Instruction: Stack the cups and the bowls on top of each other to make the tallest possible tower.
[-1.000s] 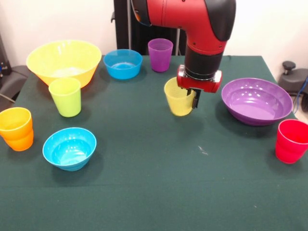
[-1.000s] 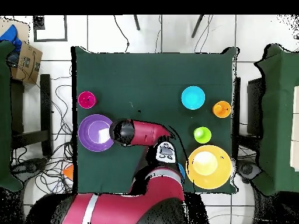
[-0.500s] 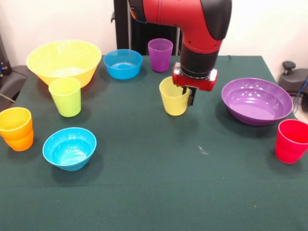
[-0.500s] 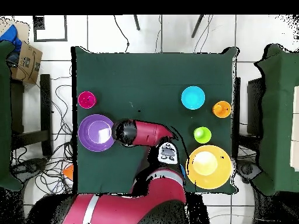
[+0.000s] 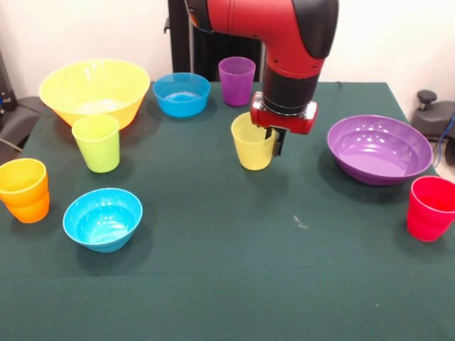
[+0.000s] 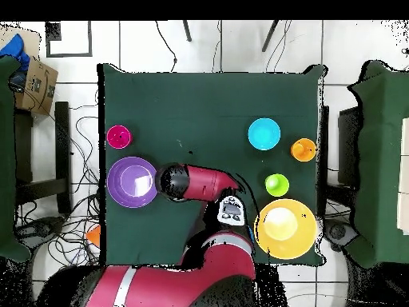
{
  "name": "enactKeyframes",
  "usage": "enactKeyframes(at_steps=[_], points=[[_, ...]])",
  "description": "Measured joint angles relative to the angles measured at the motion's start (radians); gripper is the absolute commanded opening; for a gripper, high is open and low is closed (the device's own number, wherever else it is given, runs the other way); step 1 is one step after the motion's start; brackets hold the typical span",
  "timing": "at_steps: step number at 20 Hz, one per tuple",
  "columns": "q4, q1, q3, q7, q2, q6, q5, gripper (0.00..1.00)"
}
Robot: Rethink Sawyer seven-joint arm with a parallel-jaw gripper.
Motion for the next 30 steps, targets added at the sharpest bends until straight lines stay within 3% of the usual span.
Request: enactKeyframes(at_steps=[15, 30], points=[[-0.074, -0.002, -0.011, 0.0, 0.037, 0.012, 0.0, 0.0], [-0.225, 0.001, -0.019, 0.0, 0.091, 0.215, -0.001, 0.0]])
